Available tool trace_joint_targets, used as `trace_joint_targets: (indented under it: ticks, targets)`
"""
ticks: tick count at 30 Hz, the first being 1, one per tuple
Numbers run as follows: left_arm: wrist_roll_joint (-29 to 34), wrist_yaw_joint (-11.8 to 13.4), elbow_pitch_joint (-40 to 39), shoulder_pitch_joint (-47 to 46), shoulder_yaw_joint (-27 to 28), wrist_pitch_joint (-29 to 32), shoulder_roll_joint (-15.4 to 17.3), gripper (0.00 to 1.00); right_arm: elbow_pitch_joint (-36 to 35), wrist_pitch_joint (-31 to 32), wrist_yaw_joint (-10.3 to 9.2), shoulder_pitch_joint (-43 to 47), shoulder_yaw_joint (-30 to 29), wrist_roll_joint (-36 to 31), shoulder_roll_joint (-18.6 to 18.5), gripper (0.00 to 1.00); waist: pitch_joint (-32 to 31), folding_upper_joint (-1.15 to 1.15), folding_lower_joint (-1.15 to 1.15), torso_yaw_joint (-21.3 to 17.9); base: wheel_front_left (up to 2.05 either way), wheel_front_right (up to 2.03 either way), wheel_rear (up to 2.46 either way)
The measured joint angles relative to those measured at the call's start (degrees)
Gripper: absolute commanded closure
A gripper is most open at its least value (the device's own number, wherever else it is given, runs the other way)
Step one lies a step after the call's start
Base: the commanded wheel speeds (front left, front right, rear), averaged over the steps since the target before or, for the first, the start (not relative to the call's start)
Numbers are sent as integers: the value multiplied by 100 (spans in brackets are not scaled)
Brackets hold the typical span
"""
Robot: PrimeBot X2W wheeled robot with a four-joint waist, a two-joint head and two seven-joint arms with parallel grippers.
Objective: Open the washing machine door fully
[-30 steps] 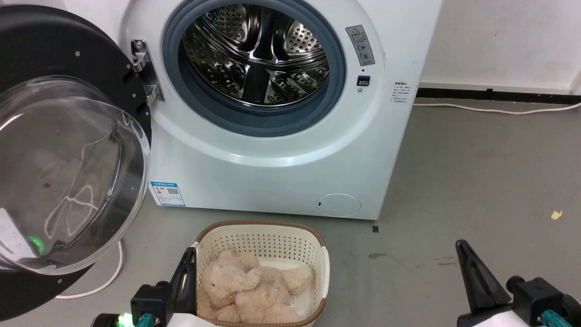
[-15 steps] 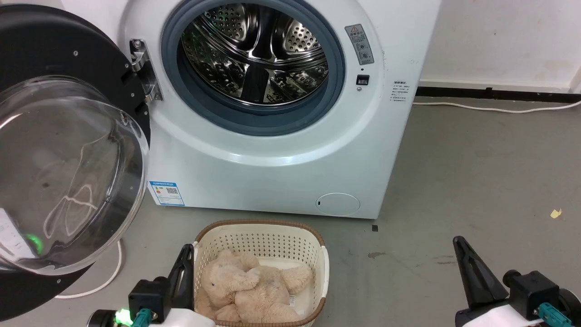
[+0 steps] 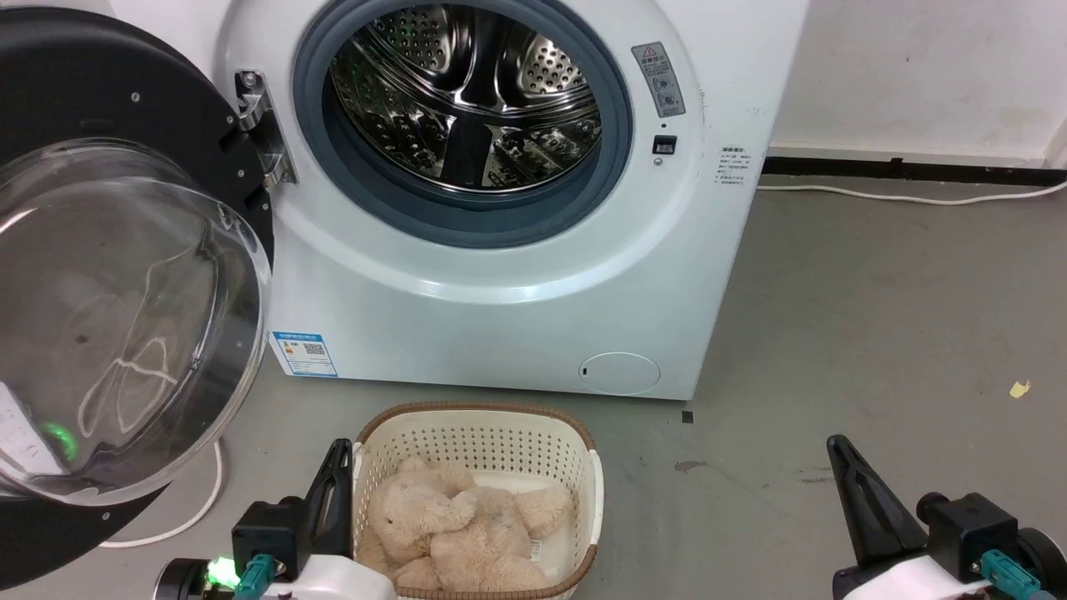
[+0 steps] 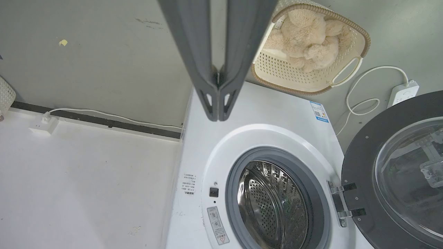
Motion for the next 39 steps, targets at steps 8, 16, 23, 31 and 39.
trace_joint_targets:
  ticks: [8,16,23,31,39]
  targets:
    - [92,-92,-20,-10,103,82,-47,100,2,83,0,-103,14,-20,0,100,9,0,0,-7,0,0,0]
    - [190,-153,-37,-30,220,155,-90,100,3,181,0,-116,32,-46,0,100,17,0,0,-15,0,0,0]
    - [277,-244,-55,-37,301,222,-153,100,4,258,0,-143,46,-54,0,100,25,0,0,-22,0,0,0]
    - [347,-325,-78,-98,421,299,-218,100,7,353,0,-207,60,-62,1,100,34,0,0,-29,0,0,0]
    - [445,-402,-98,-121,506,397,-255,100,8,412,0,-252,80,-74,1,100,43,0,0,-36,0,0,0]
